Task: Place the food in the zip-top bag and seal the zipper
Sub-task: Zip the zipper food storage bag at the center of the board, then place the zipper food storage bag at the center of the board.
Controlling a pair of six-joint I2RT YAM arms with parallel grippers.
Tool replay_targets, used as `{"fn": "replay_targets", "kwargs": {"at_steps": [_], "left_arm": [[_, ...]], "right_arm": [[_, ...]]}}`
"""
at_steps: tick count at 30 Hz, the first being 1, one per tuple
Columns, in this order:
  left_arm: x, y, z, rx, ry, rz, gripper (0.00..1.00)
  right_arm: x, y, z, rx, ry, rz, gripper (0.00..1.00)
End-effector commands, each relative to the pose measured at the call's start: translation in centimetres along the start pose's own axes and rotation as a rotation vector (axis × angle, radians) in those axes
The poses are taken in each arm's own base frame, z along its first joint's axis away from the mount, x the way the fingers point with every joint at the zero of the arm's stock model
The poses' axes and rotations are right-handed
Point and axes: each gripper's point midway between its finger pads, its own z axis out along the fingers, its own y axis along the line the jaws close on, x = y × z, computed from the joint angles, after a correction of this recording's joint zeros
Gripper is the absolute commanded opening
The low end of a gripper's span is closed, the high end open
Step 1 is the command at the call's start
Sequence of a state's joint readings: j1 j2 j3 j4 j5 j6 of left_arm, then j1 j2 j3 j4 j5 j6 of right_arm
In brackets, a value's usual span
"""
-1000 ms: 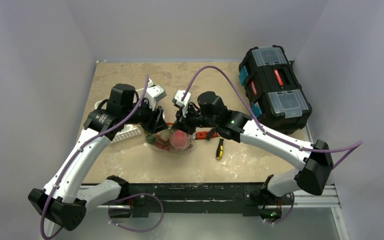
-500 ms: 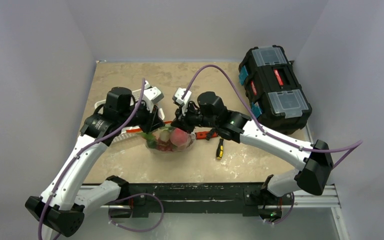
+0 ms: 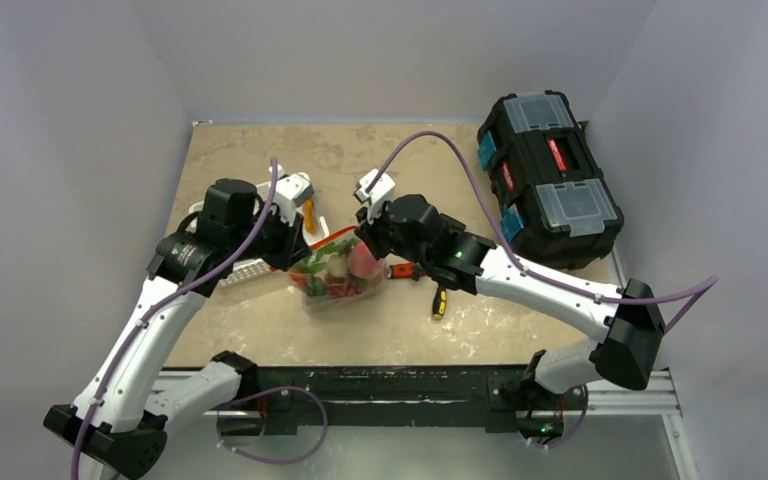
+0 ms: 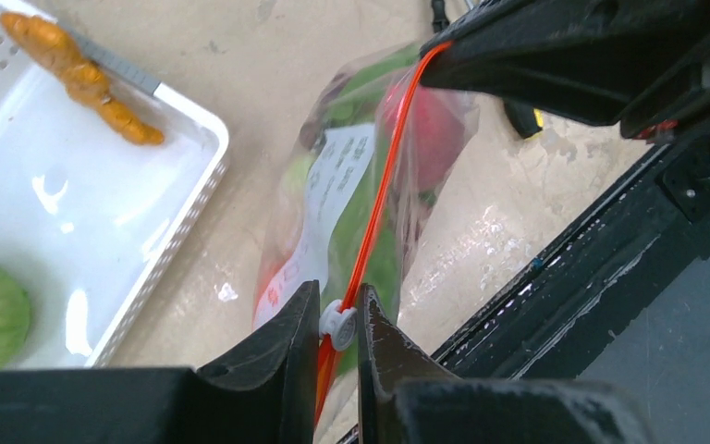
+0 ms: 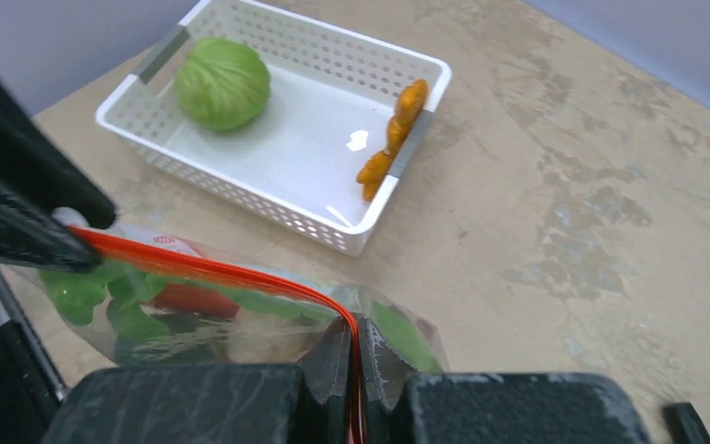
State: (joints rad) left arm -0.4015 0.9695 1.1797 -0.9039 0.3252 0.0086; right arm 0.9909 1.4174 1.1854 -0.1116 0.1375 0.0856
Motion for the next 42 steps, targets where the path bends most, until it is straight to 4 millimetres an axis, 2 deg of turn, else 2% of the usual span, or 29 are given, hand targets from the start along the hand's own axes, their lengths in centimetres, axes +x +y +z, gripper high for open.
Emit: {"fn": "replay_targets", "kwargs": {"at_steps": [1,11,19,21,24,28,29,30,33,36,38,42], "left_arm": [[1.8,1.3,-3.5,-0.154,0.061,-0.074,0.01],[4.5,2.5,-6.9,-0.318,0.086,-0.177,0.02],[6.5,3.2,-8.0,-0.394,0.121,-0.222,0.05],[6.4,3.1,-8.0,-0.388,0.108,-0.227,0.15],[5.5,2.6,-8.0,-0.362,0.055,-0.235,0.40],[3.5,2.3,-9.2,-0.362,-0.074,-0.251,0.65],[3.0,2.3,-9.7,-0.368,-0.108,-0.254,0.69],[2.7,2.3,-10.1,-0.373,-0.141,-0.256,0.72],[2.4,2.5,-10.7,-0.390,-0.206,-0.260,0.73],[2.9,2.3,-10.3,-0.374,-0.239,-0.267,0.73],[3.5,2.2,-10.0,-0.361,-0.243,-0.266,0.73],[4.6,2.3,-9.7,-0.367,-0.236,-0.272,0.73]], "right_arm": [[-2.0,-5.7,-1.3,0.286,-0.078,0.048,0.00],[-2.0,-6.2,-0.9,0.326,-0.077,0.050,0.00],[-2.8,-6.1,-0.8,0.315,-0.097,0.046,0.00],[-3.3,-5.3,-0.9,0.272,-0.116,0.039,0.00],[-4.3,-4.7,-1.2,0.242,-0.159,0.050,0.00],[-5.1,-5.8,-1.3,0.311,-0.183,0.097,0.00],[-5.4,-5.8,-1.3,0.317,-0.191,0.109,0.00],[-5.8,-6.2,-1.4,0.340,-0.201,0.120,0.00],[-7.7,-7.6,-1.5,0.414,-0.237,0.130,0.00],[-9.9,-9.4,-1.0,0.498,-0.261,0.100,0.00],[-11.8,-11.8,-0.6,0.576,-0.293,0.074,0.00],[-14.1,-16.6,0.0,0.719,-0.320,0.000,0.00]]}}
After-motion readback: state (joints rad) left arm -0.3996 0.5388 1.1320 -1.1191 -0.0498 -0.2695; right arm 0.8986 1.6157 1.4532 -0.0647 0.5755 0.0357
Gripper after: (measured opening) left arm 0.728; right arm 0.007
